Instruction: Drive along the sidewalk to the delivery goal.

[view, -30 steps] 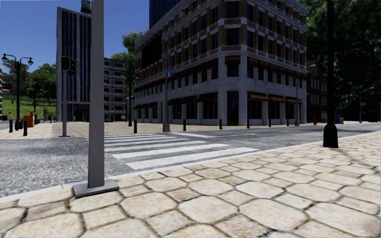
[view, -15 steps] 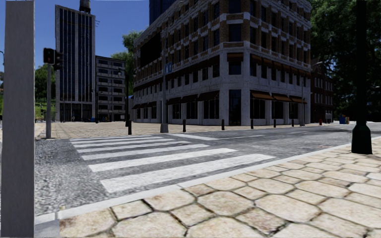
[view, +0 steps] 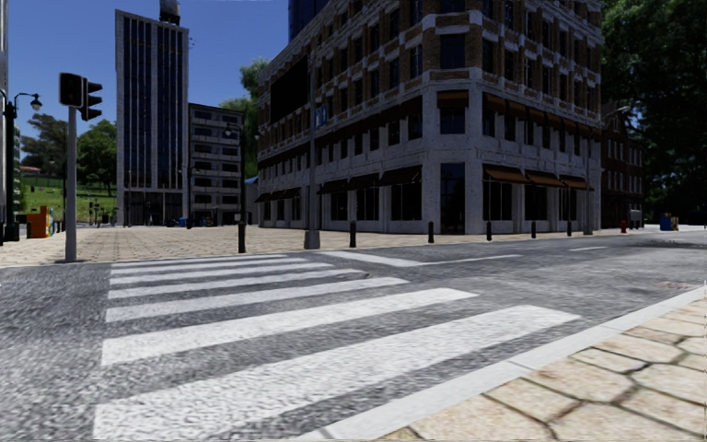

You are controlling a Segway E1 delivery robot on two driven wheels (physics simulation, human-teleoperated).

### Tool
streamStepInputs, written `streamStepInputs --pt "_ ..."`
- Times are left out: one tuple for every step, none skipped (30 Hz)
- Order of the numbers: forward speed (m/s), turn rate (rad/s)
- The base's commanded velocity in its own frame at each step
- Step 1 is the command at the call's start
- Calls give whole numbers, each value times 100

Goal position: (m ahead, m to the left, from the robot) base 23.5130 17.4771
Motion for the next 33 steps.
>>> streamStepInputs --pt "195 39" --pt "195 39" --pt "195 39" --pt "195 39" --pt "195 39" --pt "188 39" --pt "171 39" --pt "161 39" --pt "161 39" --pt "156 39" --pt "143 39" --pt "133 39" --pt "126 39" --pt "119 39" --pt "119 39" --pt "106 39" --pt "101 39" --pt "99 39" --pt "99 39" --pt "97 39" --pt "96 39" --pt "96 40" --pt "96 41" --pt "96 41" --pt "96 42" --pt "96 42" --pt "96 43" --pt "96 43" --pt "96 43" --pt "96 44" --pt "96 46" --pt "96 46" --pt "96 46"
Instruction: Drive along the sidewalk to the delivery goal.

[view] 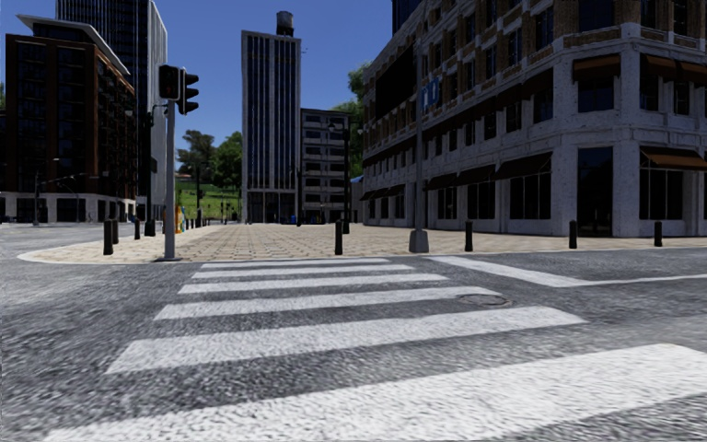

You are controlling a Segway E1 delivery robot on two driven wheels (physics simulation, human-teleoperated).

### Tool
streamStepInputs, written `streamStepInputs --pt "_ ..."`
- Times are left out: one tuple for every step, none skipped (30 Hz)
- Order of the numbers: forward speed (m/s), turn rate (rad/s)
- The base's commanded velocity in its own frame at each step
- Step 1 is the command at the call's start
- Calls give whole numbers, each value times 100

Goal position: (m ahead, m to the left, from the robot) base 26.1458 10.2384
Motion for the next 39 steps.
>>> streamStepInputs --pt "96 46" --pt "96 46" --pt "96 47" --pt "97 47" --pt "107 47" --pt "115 47" --pt "115 47" --pt "117 47" --pt "117 47" --pt "118 47" --pt "118 47" --pt "119 47" --pt "123 47" --pt "125 47" --pt "126 47" --pt "126 47" --pt "127 47" --pt "130 47" --pt "132 47" --pt "144 47" --pt "144 47" --pt "199 42" --pt "199 27" --pt "199 22" --pt "199 20" --pt "199 20" --pt "199 15" --pt "199 13" --pt "199 13" --pt "199 13" --pt "199 13" --pt "199 13" --pt "199 13" --pt "199 6" --pt "199 6" --pt "199 0" --pt "199 0" --pt "199 0" --pt "199 0"
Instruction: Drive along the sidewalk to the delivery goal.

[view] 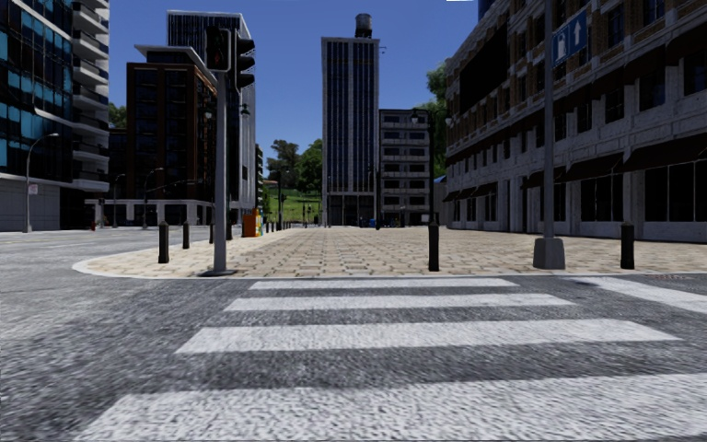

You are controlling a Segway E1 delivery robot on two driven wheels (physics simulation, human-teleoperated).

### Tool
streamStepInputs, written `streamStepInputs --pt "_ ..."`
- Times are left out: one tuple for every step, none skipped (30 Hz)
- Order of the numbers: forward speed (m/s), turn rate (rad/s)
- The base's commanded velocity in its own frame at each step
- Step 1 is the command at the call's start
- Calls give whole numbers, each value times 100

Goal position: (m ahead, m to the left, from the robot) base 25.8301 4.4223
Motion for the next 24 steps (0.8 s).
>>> streamStepInputs --pt "199 0" --pt "199 0" --pt "199 9" --pt "199 28" --pt "199 34" --pt "199 34" --pt "199 35" --pt "199 36" --pt "199 36" --pt "199 36" --pt "199 36" --pt "199 36" --pt "199 36" --pt "199 36" --pt "199 36" --pt "199 36" --pt "199 34" --pt "199 0" --pt "199 0" --pt "199 0" --pt "199 0" --pt "199 0" --pt "199 0" --pt "199 0"
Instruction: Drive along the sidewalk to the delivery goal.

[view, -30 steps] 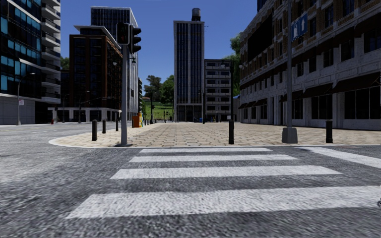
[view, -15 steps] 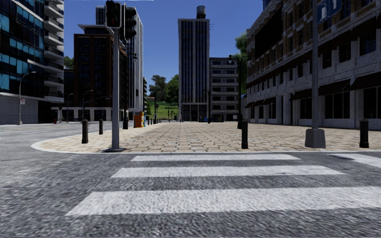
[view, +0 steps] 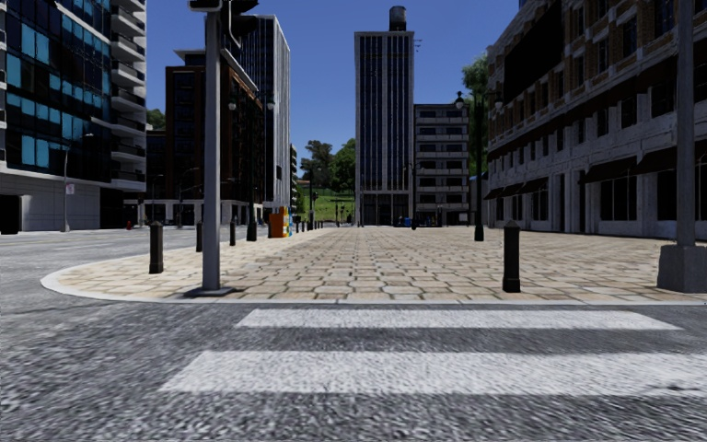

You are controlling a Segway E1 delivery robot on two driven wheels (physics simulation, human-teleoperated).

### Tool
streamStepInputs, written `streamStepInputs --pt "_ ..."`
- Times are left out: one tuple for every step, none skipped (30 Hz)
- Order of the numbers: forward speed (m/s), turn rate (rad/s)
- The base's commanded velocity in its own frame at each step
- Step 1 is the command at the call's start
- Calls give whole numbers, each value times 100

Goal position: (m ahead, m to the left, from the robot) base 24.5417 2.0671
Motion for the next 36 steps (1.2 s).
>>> streamStepInputs --pt "199 0" --pt "199 0" --pt "199 0" --pt "199 0" --pt "199 0" --pt "199 0" --pt "199 0" --pt "199 0" --pt "199 0" --pt "199 0" --pt "199 0" --pt "199 0" --pt "199 0" --pt "199 0" --pt "199 0" --pt "199 0" --pt "199 0" --pt "199 0" --pt "199 0" --pt "199 0" --pt "199 0" --pt "199 0" --pt "199 0" --pt "199 0" --pt "199 0" --pt "199 0" --pt "199 0" --pt "199 0" --pt "199 0" --pt "199 0" --pt "199 0" --pt "199 0" --pt "199 0" --pt "199 0" --pt "199 0" --pt "199 0"
